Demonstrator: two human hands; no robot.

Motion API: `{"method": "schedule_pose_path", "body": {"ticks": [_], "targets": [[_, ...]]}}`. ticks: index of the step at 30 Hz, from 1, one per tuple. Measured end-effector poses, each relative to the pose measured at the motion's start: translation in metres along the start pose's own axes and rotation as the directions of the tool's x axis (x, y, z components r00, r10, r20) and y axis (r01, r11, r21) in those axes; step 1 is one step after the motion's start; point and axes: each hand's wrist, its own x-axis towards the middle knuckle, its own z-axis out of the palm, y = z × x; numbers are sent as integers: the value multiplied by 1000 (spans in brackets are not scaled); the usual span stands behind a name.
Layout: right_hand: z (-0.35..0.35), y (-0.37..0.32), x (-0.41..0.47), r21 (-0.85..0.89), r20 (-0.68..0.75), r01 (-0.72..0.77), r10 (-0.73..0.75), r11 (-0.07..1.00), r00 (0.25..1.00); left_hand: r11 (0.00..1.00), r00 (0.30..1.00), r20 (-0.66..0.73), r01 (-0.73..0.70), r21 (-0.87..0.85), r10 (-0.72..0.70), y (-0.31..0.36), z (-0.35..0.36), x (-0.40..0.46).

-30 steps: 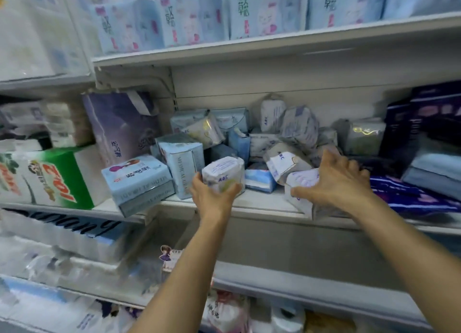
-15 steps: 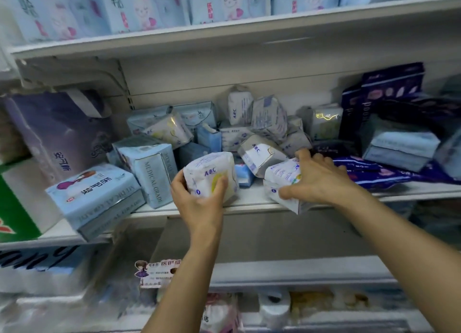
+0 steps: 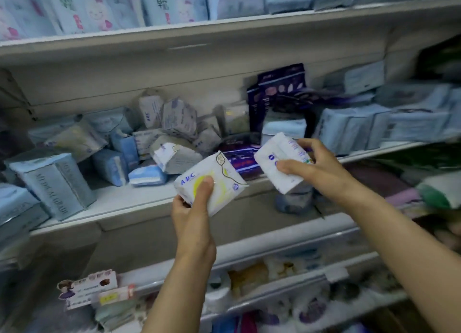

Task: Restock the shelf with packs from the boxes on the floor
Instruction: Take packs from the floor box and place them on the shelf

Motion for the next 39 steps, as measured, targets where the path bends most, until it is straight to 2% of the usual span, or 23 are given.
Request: {"method": "schedule_pose_path", "body": {"ticks": [3, 5, 10, 16, 23, 26, 29, 34, 39], "targets": [[-78, 29, -26, 108, -50, -69, 75, 992, 996, 987, 980, 126, 159, -16, -156, -39, 54, -47], [-136, 49, -47, 93, -82, -105, 113, 990, 990, 967, 952, 182, 255, -24, -247, -71, 93, -83], [-271, 96, -98, 52, -142, -189, 195, 981, 970, 903, 863, 283, 430, 21, -418, -153, 186, -169], [-396, 140, -158, 152, -251, -285, 316, 946, 915, 796, 720, 364, 592, 123, -591, -229, 273, -254], [-500, 189, -203, 216, -472, -294, 363, 931, 804, 710, 562, 454, 647, 279, -691, -299, 371, -318], [-540, 215, -209, 234, -532, -299, 379, 925, 757, 639, 448, 489, 684, 351, -748, -335, 411, -340], [-579, 238, -204, 238, -564, -314, 394, 919, 725, 595, 386, 487, 692, 409, -784, -367, 447, -354], [-651, 282, -166, 271, -565, -349, 442, 897, 697, 591, 407, 440, 659, 466, -801, -436, 523, -350], [-738, 323, -97, 310, -516, -420, 522, 853, 679, 548, 369, 416, 668, 504, -831, -499, 610, -336]]}}
